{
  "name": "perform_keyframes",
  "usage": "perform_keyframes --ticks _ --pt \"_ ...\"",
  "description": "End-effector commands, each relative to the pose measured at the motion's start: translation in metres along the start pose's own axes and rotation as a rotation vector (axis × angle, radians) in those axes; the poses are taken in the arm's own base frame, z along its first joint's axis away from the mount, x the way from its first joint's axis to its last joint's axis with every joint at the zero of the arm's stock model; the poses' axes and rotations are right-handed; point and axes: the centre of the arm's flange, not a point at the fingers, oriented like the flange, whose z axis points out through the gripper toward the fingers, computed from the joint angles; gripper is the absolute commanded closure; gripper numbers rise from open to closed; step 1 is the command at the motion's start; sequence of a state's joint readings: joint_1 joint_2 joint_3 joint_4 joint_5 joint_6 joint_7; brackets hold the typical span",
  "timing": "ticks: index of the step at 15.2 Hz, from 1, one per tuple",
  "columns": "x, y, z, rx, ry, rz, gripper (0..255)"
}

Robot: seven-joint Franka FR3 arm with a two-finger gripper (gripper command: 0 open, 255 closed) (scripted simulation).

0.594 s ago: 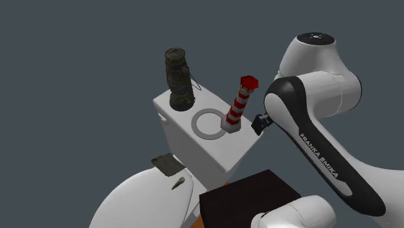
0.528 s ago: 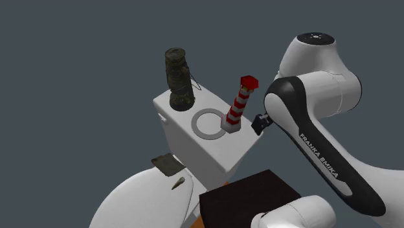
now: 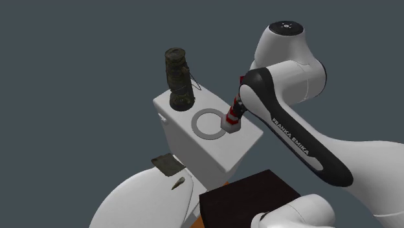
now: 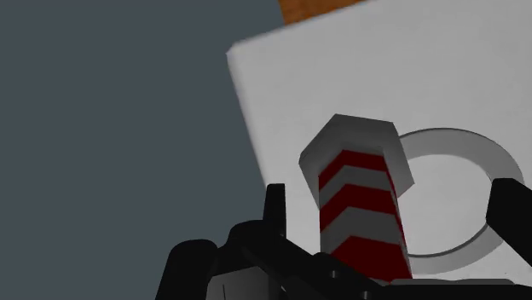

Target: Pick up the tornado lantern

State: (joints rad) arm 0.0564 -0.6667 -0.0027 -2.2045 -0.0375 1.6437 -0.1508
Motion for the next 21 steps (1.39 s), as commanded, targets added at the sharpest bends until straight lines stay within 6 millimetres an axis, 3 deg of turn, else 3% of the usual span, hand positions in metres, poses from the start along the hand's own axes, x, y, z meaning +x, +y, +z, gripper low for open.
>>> perform_keyframes --ticks 1,12,21 --pt "0.019 -0.010 -0.001 -0.012 0.036 -0.029 0" --pt "0.123 -0.068 -0.022 -0.075 0.223 -0.184 0" --pt "0.195 -0.127 -0.049 -0.127 0.373 -0.309 0"
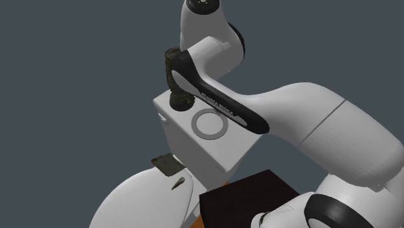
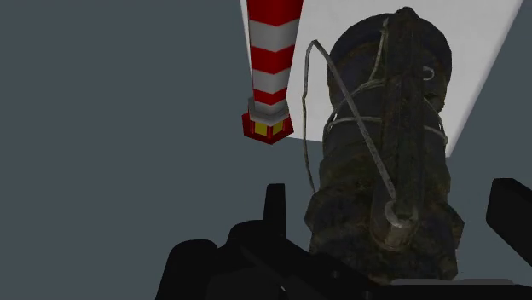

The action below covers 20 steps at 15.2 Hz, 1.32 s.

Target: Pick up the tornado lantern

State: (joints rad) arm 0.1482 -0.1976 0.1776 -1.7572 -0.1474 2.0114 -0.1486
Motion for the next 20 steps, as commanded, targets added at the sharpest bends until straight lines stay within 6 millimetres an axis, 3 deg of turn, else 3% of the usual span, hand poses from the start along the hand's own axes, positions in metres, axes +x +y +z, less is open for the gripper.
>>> perform_keyframes --ticks 1,9,10,20 --pt "0.010 -0.006 0.004 -0.005 0.018 -0.013 0" --pt "-0.003 -0.014 0.035 -0.005 0.018 -0.013 0" --pt "-0.004 -0.014 0.035 -0.005 0.018 -0.013 255" --pt "-0.001 -0.013 0.030 -0.005 0.018 -0.013 255"
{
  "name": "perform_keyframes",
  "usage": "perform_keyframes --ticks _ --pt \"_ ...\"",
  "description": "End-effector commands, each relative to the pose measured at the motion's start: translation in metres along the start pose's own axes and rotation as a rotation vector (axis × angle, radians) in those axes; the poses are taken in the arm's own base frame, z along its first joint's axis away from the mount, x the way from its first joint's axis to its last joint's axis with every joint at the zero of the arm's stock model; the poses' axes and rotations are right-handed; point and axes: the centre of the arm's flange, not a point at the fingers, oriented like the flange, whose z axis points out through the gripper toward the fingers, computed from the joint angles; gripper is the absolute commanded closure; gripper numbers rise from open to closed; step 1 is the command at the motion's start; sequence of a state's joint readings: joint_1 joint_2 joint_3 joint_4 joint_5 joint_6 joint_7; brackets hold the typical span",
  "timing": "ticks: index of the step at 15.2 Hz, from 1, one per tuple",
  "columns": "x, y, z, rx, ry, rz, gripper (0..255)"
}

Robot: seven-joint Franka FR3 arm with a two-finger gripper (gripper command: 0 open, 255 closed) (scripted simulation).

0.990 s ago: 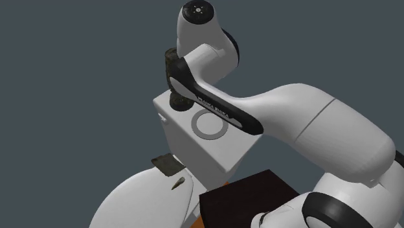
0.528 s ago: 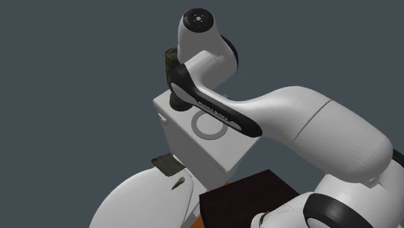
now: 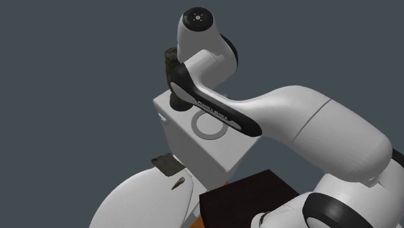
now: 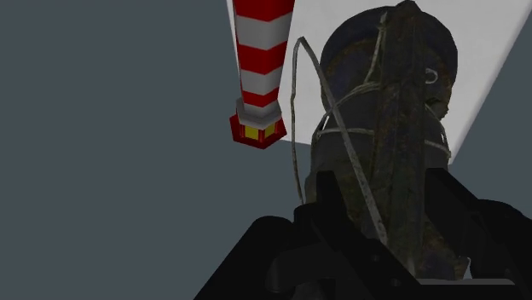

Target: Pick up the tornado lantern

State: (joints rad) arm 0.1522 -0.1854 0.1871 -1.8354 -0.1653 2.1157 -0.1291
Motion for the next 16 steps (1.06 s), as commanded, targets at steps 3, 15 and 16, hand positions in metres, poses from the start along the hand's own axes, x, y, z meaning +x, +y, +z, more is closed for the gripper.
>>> perform_keyframes --ticks 3,15,16 --pt "0.007 0.005 -0.017 0.000 0.001 0.000 255" --pt "0.031 0.020 -0.069 0.000 0.001 0.000 255" --pt "0.031 0.020 -0.069 0.000 0.001 0.000 255"
